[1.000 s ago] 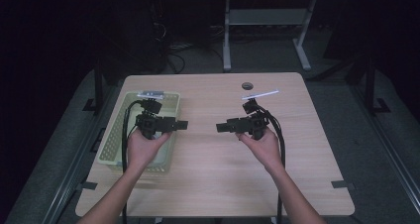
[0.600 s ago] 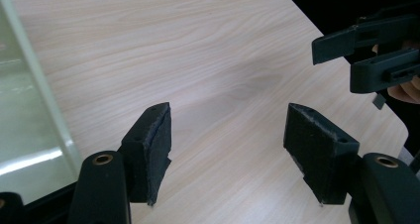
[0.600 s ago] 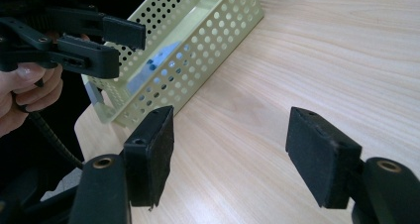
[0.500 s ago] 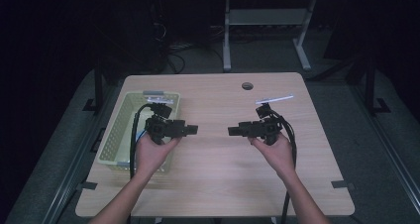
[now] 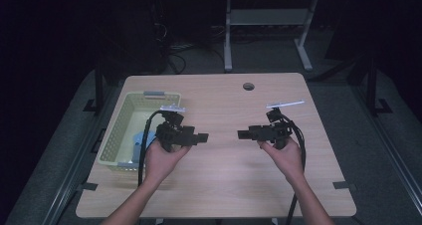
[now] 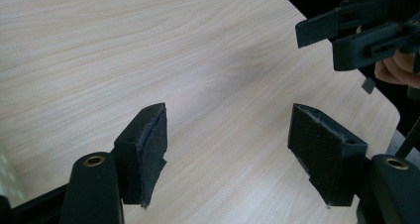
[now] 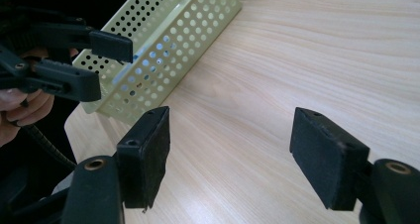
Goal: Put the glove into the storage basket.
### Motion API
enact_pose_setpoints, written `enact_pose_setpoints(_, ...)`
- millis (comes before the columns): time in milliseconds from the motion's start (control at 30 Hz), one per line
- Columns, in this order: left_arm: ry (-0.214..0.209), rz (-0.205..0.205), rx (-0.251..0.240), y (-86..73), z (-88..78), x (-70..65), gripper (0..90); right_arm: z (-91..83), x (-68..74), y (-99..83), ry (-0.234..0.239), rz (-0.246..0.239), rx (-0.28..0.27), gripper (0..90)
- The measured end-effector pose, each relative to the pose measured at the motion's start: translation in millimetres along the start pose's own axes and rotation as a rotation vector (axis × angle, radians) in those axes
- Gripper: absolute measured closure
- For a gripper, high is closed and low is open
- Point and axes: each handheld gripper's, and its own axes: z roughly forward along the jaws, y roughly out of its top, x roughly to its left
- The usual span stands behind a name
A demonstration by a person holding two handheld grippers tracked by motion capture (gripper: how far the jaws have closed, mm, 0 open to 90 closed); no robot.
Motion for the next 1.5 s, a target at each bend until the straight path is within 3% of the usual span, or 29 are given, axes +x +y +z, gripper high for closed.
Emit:
enact_pose_setpoints(633, -0.053, 0.011, -0.012, -11.0, 14.8, -13.8, 29.2, -15.9, -19.9, -15.8, -0.017, 0.038, -0.008, 28.8)
enact_pose_setpoints(867, -0.07, 0.017, -0.014, -16.4, 21.8, -18.3, 28.4, -21.7, -30.8, -25.9, -0.026, 0.074, -0.004, 28.0)
enact_pose_setpoints(1500, -0.115, 0.004, 0.003, -44.3, 47.6, -25.9, 25.9, -40.5, -61.6, -56.7, -0.065, 0.139, -0.015, 27.7)
